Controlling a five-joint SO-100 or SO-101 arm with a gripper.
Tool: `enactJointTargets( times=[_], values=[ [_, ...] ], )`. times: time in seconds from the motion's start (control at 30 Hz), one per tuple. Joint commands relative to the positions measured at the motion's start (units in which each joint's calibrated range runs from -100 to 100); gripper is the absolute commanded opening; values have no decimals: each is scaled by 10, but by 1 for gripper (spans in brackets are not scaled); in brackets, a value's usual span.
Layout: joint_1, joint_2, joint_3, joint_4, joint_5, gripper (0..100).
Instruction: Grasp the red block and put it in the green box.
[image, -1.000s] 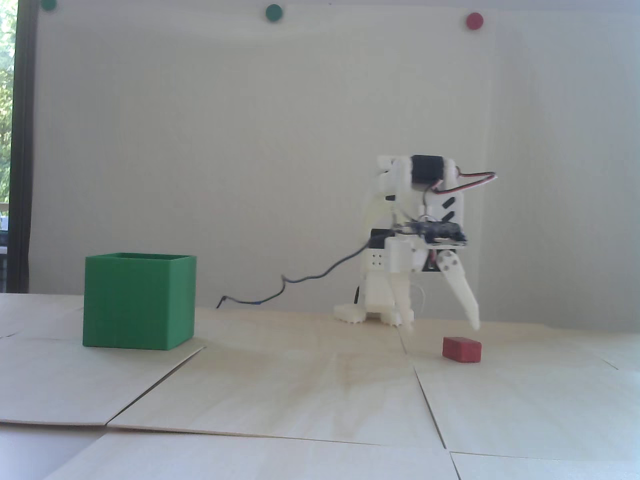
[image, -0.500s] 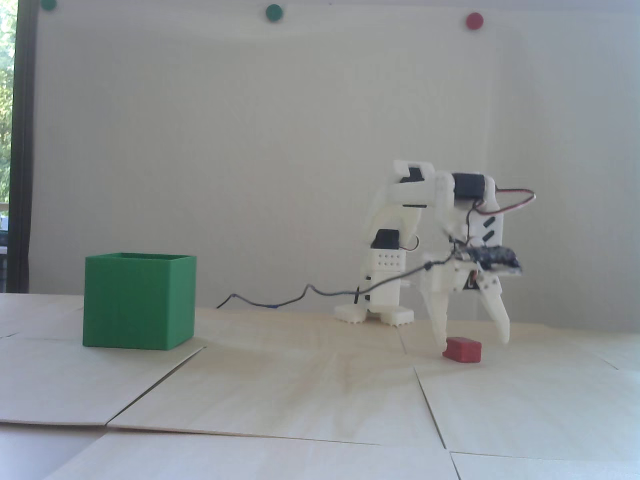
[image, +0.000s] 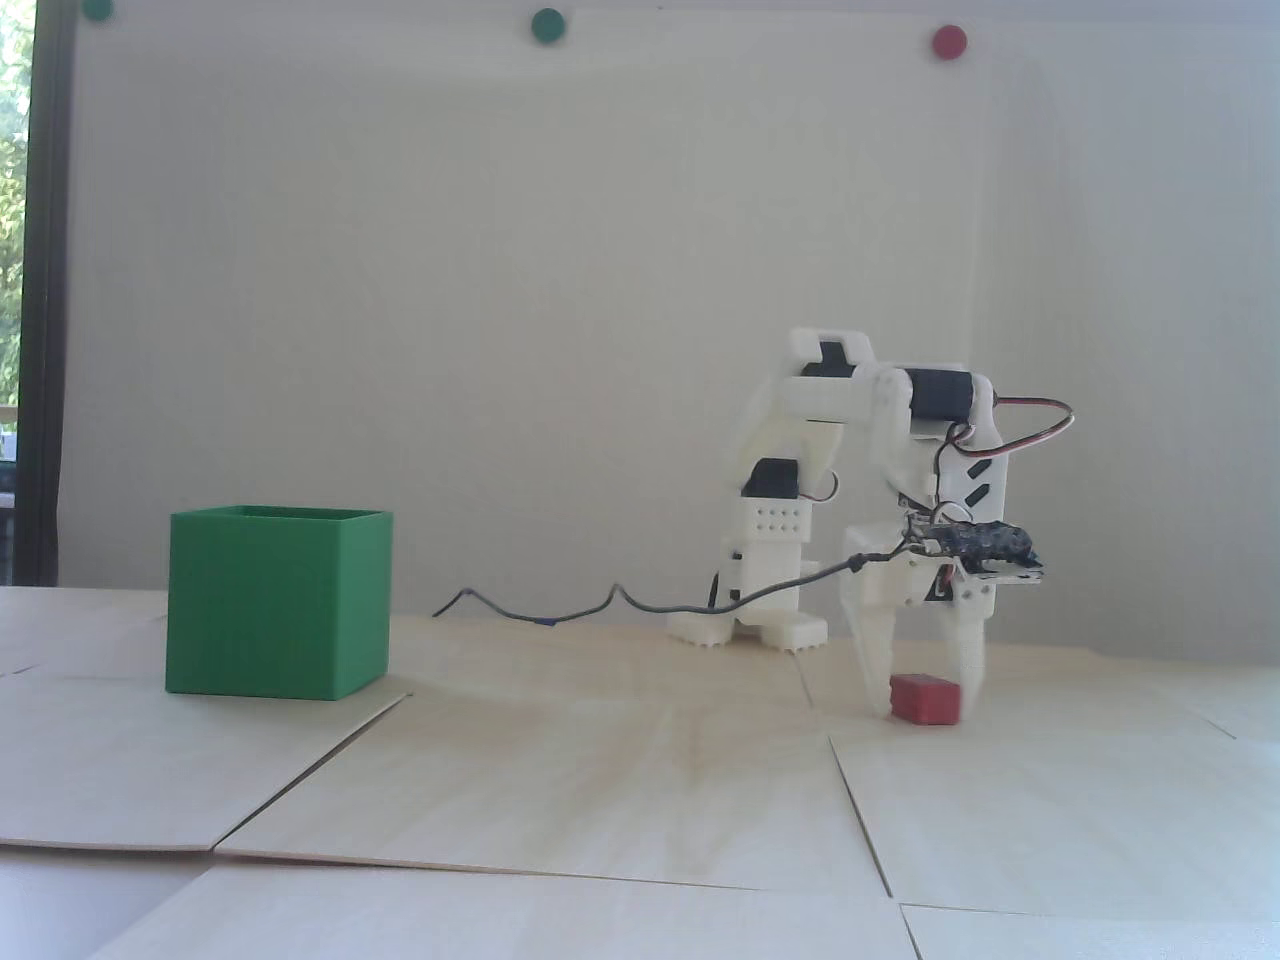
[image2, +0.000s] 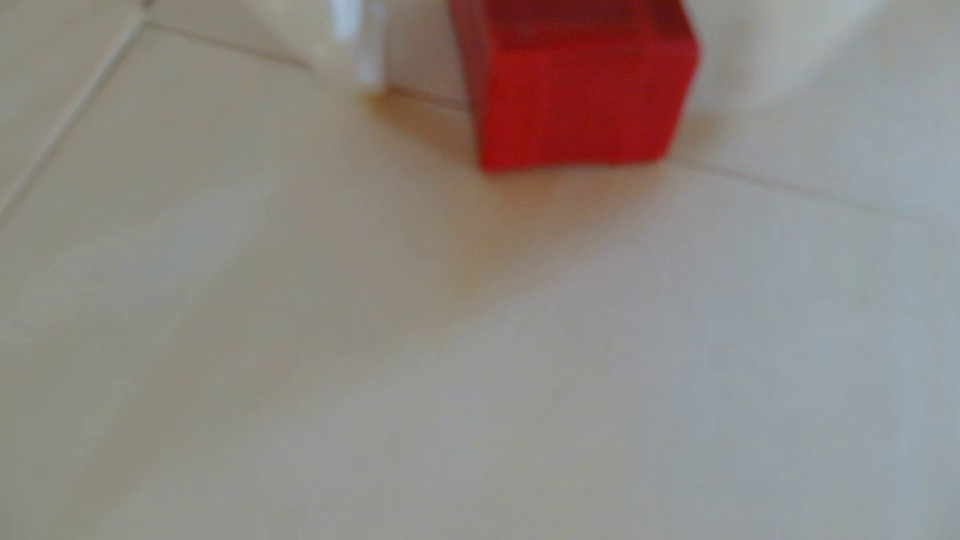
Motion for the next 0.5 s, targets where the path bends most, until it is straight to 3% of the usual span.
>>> enactJointTargets(
  times=[0.0,0.27,0.47],
  values=[
    [-8,-17,-49,7,4,2],
    [31,-26,-58,7,-18,2],
    [108,-97,-199,72,-48,2]
  ],
)
